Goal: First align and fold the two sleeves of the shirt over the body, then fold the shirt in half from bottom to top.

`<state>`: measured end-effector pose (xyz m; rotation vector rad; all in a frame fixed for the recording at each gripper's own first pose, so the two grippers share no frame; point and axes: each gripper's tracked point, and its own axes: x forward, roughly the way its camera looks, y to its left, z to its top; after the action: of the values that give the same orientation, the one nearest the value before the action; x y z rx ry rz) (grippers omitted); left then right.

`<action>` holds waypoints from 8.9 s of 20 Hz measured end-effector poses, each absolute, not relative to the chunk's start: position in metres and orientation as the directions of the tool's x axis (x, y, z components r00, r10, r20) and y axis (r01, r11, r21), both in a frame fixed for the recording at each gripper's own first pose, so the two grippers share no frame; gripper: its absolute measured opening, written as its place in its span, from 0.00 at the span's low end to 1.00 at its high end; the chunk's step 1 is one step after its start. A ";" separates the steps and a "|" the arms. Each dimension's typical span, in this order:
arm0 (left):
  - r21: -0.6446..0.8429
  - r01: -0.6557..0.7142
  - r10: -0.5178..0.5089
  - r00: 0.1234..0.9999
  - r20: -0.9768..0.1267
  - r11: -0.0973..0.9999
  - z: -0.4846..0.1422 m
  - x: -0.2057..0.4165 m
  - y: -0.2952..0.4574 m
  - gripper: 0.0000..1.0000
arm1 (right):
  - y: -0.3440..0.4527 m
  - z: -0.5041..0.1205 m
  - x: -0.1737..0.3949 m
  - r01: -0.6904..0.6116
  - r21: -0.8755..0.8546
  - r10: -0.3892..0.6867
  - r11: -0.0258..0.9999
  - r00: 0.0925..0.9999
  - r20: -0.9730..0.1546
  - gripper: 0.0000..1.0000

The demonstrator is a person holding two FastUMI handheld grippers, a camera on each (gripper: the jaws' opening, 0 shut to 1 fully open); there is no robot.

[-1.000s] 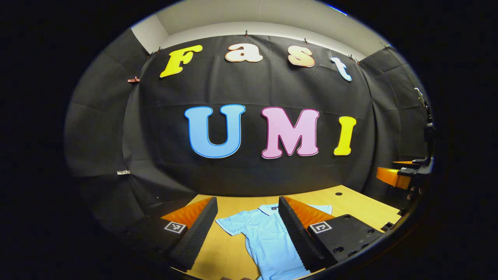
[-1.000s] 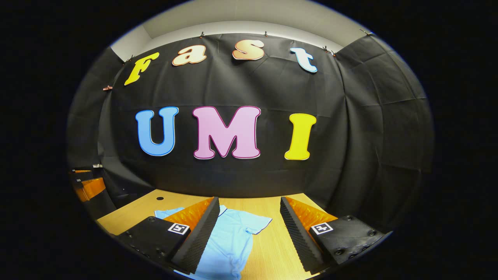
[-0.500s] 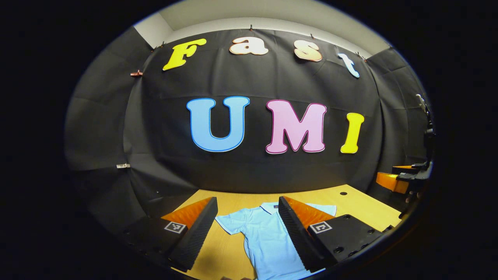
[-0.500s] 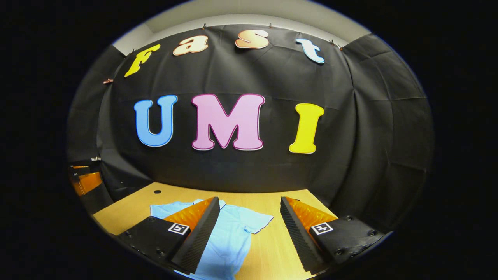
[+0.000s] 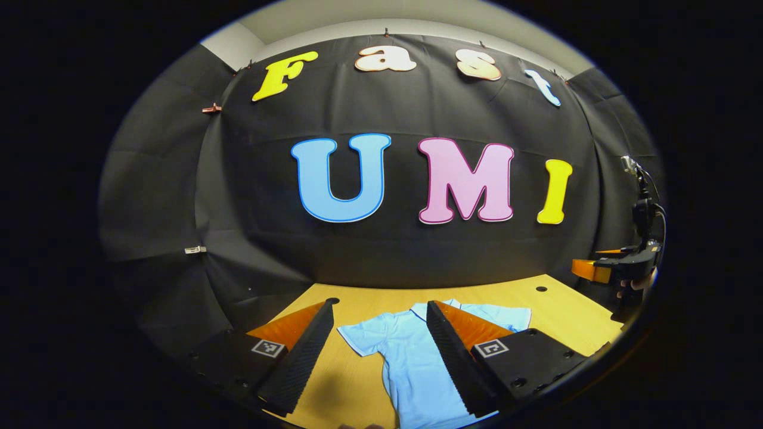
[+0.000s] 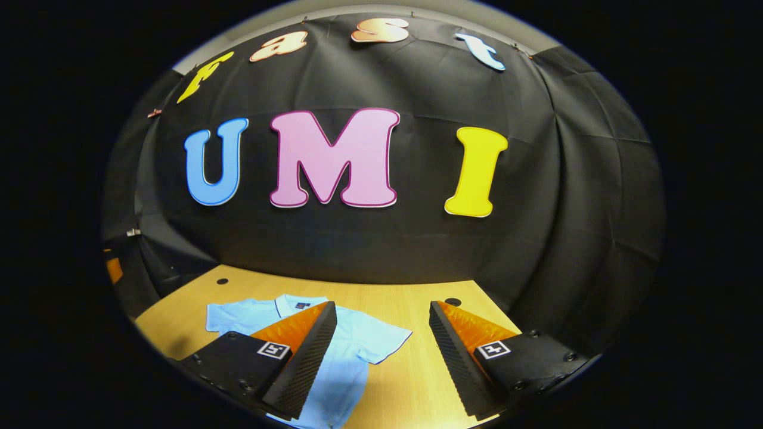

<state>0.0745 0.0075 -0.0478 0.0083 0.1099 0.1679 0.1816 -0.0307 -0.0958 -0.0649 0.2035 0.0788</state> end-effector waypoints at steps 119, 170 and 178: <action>-0.022 -0.250 0.198 0.815 -0.545 0.968 -0.340 0.360 0.168 0.98 | -0.033 -0.152 0.219 -0.179 -0.013 0.149 0.984 0.853 -0.501 0.98; -0.277 0.129 -0.266 0.795 -0.545 0.952 -0.261 0.372 -0.098 0.11 | -0.066 -0.195 0.186 -0.132 0.099 0.165 0.986 0.812 -0.560 0.98; -0.154 0.248 -0.292 0.808 -0.512 0.956 -0.233 0.324 -0.094 0.98 | -0.039 -0.198 0.164 -0.151 0.134 0.201 0.979 0.789 -0.580 0.97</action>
<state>0.3239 -0.0936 -0.2332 -0.0816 0.5598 -0.2891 0.1637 -0.0386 -0.1982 0.0822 0.6339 0.1900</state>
